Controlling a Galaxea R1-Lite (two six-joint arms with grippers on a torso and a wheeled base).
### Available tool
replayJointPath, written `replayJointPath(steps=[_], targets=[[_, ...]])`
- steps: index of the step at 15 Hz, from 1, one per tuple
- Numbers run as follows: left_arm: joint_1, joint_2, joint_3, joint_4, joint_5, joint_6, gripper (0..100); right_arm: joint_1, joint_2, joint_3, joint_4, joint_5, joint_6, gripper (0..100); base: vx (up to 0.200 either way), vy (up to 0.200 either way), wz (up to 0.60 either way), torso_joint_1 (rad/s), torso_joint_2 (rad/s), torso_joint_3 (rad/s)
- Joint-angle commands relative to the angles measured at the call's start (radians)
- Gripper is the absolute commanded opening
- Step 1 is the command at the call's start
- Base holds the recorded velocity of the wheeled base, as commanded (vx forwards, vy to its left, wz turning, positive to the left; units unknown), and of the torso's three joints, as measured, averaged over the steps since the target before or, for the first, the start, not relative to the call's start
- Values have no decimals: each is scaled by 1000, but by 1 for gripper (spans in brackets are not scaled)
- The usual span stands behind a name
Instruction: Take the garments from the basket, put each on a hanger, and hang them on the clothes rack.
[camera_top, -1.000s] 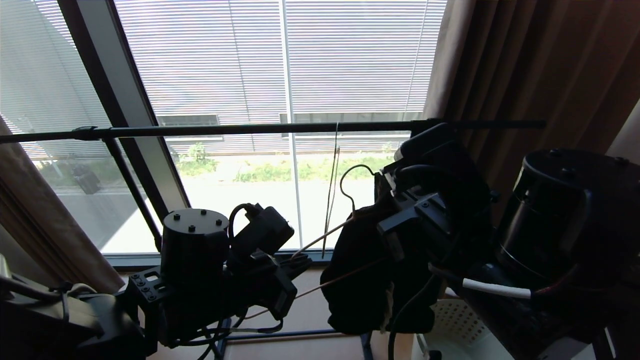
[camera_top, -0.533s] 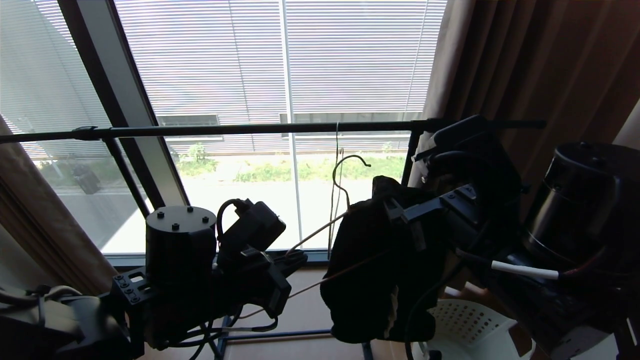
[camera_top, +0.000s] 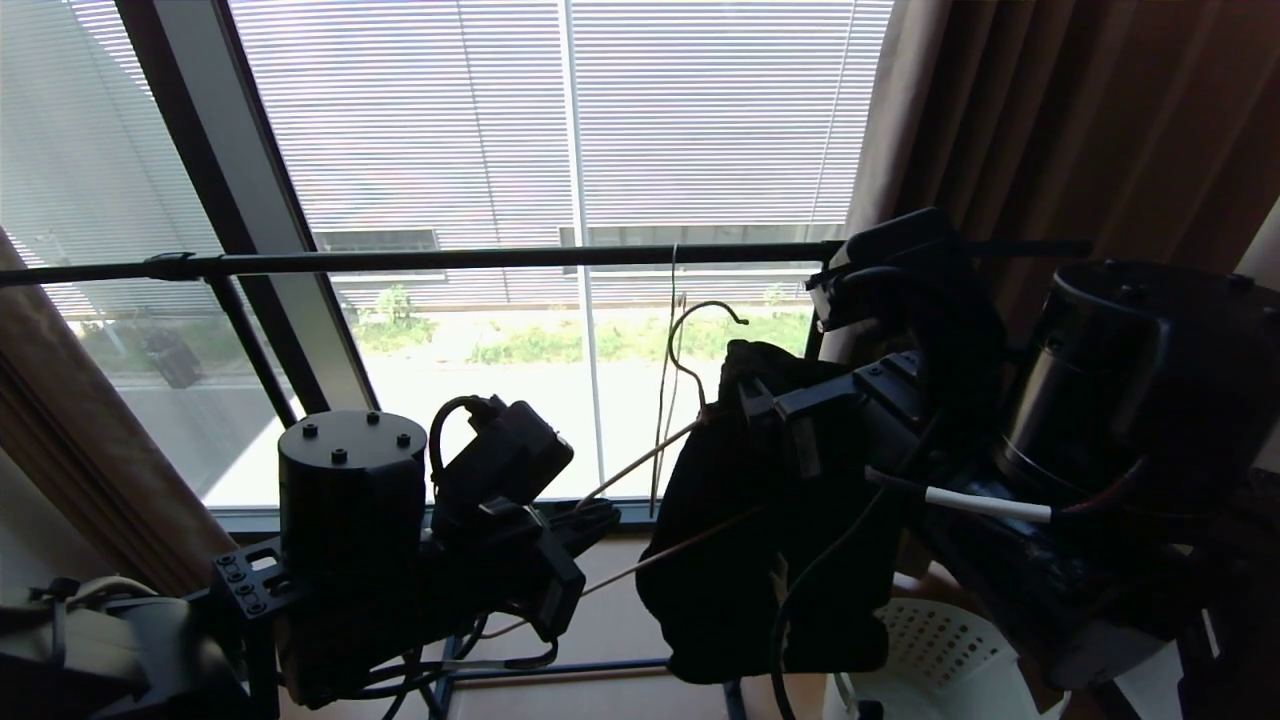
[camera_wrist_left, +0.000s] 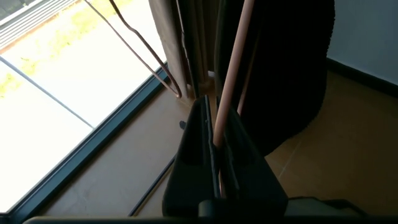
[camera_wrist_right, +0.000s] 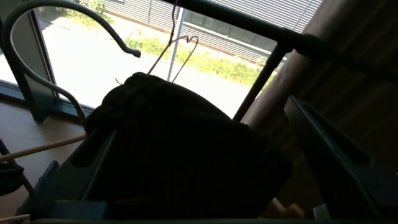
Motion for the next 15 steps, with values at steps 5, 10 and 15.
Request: replayJointPath(steps=[5, 10, 15], targets=[[-18, -7, 20, 0, 0, -1, 0, 6, 89, -78, -3, -21, 0, 100, 0, 0, 0, 0, 0, 0], [-4, -14, 9, -20, 0, -6, 0, -3, 101, -91, -3, -33, -2, 100, 0, 0, 0, 0, 0, 0], [31, 12, -28, -31, 11, -16, 0, 0, 67, -60, -2, -37, -2, 100, 0, 0, 0, 0, 0, 0]])
